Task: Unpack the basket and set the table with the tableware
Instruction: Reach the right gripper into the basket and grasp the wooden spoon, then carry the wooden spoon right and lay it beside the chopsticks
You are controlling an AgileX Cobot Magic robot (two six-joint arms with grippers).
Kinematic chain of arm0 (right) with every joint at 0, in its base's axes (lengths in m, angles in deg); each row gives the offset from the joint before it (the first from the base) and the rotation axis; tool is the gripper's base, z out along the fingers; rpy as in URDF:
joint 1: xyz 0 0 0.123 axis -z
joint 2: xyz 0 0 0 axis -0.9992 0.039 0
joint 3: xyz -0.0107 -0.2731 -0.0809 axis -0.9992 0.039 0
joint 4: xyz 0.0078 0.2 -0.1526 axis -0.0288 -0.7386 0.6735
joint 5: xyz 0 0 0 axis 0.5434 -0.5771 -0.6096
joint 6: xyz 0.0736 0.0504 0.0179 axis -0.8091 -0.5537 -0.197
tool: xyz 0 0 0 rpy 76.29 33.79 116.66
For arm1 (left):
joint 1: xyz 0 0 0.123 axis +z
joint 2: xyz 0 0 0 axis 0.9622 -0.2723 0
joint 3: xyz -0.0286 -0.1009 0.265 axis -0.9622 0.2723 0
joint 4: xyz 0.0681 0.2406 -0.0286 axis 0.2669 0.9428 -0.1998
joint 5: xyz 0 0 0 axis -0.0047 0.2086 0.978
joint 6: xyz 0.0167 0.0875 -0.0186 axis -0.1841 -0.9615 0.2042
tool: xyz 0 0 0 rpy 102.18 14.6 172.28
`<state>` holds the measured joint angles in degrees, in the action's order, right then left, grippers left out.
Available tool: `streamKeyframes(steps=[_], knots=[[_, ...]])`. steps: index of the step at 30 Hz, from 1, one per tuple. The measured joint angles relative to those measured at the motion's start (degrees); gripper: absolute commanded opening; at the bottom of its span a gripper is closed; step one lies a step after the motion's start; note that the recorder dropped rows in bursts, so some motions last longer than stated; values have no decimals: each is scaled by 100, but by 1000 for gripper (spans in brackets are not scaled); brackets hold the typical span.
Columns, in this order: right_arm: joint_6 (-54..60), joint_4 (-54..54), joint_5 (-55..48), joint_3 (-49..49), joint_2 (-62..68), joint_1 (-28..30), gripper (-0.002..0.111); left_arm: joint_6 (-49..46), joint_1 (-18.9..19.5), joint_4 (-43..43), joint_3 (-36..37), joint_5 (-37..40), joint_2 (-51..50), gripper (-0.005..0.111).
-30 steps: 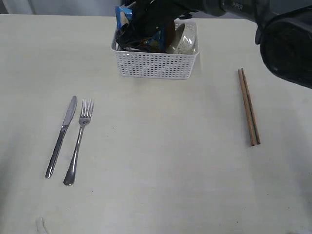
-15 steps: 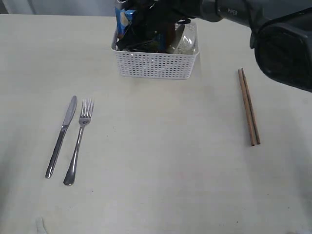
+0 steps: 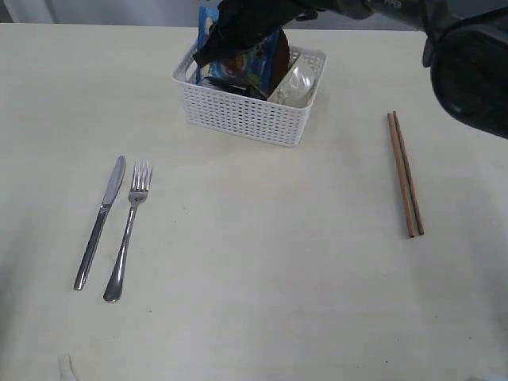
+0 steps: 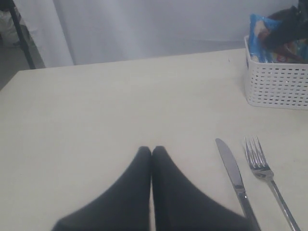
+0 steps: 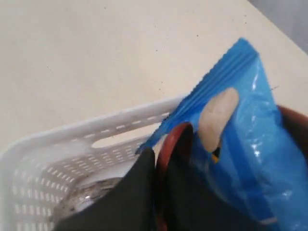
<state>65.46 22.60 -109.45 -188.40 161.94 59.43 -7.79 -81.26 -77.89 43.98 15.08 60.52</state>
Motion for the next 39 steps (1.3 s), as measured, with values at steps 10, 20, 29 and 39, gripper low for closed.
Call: streamKeyframes(steps=[10, 20, 29, 39], knots=[[-46, -50, -607, 0, -786, -5, -1, 0, 0, 0, 0, 0, 0, 0], [-538, 169, -1058, 0, -1869, -5, -1, 0, 0, 0, 0, 0, 0, 0], [-2945, 2362, -1938, 0, -2326, 276, -1, 0, 0, 0, 0, 0, 0, 0], [-4511, 2635, -1988, 1718, -2338, 1972, -1, 0, 0, 0, 0, 0, 0, 0]])
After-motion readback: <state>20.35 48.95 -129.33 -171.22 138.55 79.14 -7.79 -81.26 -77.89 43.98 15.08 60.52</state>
